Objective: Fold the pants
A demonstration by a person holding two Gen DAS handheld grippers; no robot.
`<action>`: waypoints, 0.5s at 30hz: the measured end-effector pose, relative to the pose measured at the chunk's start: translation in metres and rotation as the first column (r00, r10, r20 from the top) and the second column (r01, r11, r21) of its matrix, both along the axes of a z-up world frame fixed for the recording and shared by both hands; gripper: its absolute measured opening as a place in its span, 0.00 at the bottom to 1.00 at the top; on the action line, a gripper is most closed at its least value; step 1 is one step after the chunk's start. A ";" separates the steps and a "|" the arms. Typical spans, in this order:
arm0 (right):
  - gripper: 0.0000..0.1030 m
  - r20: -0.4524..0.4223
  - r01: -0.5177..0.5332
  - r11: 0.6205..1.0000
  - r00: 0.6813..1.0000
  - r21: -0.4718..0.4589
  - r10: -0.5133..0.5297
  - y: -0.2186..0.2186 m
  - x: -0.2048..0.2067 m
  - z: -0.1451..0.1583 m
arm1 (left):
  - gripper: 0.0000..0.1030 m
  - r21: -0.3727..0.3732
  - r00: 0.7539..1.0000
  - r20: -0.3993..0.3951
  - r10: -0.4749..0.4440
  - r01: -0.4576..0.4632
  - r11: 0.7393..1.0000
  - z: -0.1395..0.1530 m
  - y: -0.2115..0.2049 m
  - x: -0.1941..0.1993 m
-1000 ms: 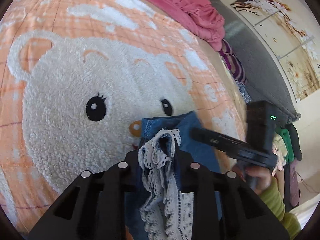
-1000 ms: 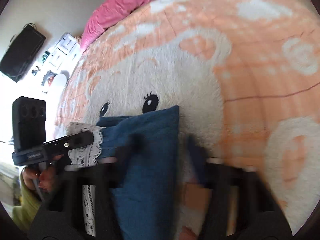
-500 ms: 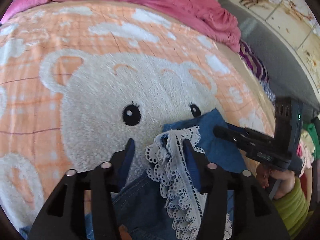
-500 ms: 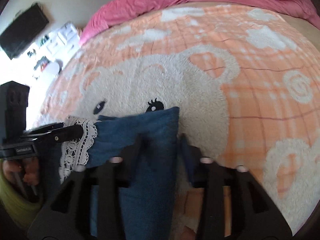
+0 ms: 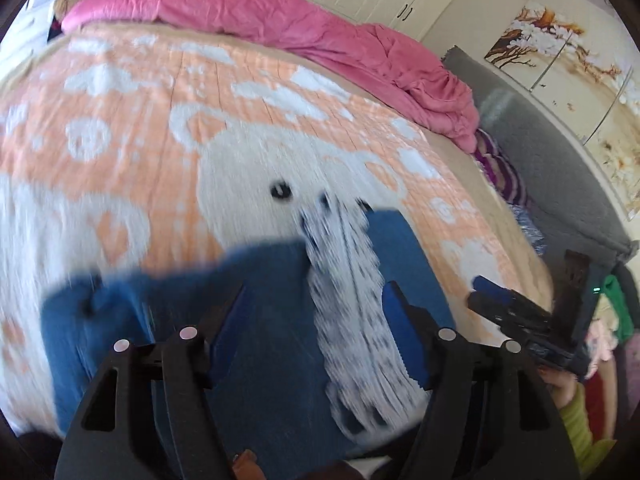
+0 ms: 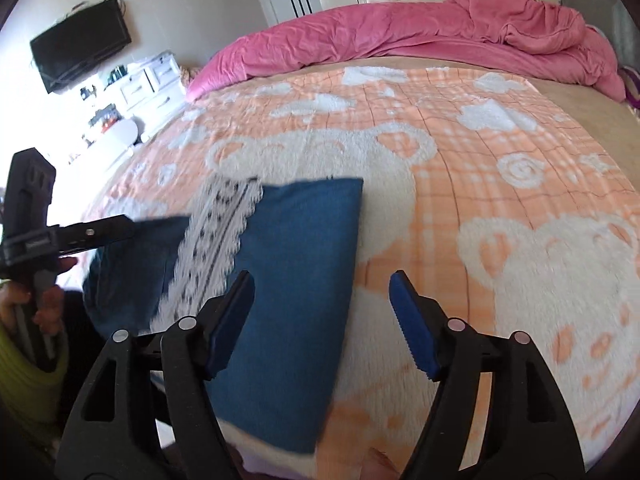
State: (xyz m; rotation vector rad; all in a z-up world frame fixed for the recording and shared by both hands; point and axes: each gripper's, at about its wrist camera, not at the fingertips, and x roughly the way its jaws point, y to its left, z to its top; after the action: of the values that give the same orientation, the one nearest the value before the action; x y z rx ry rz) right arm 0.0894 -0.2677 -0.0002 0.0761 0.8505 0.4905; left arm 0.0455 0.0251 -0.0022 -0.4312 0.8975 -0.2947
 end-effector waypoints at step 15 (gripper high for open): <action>0.65 -0.060 -0.043 0.999 0.997 0.026 0.044 -0.008 -0.037 -0.021 | 0.64 -0.075 0.980 -0.191 -0.057 0.044 0.996 -0.048 -0.052 -0.042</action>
State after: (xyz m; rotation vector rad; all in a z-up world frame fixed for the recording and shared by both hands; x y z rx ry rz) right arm 0.0526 -0.2753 -0.0210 0.0954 0.9071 0.5420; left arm 0.0039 -0.0269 -0.0500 -0.5088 1.0918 -0.3358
